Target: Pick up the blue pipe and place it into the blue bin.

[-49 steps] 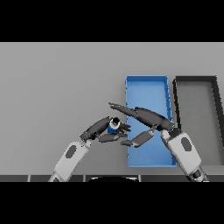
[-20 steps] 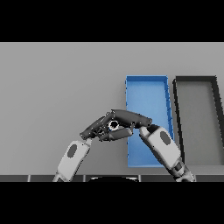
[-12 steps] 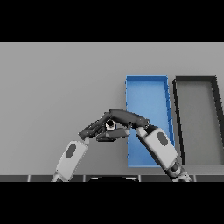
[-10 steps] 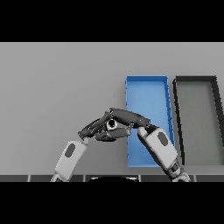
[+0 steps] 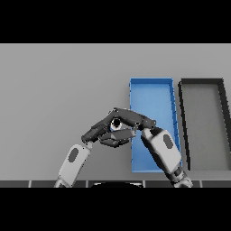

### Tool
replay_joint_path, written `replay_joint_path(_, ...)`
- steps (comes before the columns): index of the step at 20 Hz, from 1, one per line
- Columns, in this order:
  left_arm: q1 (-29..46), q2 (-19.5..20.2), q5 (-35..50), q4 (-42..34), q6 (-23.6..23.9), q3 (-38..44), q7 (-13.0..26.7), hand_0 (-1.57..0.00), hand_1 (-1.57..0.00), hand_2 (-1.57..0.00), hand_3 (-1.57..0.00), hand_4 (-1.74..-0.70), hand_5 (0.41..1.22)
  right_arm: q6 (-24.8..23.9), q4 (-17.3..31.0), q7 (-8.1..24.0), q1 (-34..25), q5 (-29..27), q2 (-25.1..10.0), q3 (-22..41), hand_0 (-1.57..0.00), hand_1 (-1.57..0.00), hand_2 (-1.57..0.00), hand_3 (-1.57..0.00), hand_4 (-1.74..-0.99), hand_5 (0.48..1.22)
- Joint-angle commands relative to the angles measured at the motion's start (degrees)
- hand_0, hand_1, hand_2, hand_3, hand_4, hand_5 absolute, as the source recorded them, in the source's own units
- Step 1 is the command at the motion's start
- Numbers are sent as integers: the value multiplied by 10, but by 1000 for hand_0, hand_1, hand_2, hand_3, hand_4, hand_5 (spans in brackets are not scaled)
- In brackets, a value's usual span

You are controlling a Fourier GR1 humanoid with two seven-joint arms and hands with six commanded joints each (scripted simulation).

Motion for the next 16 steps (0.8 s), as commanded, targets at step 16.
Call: replay_joint_path(16, 14, 15, 6, -38, -3, 1, 5, 0, 0, 0, 1, -950, 470, -135, 152, 78, -262, -123, -99, -222, -1571, -1571, -1571, -1571, -1498, 1221)
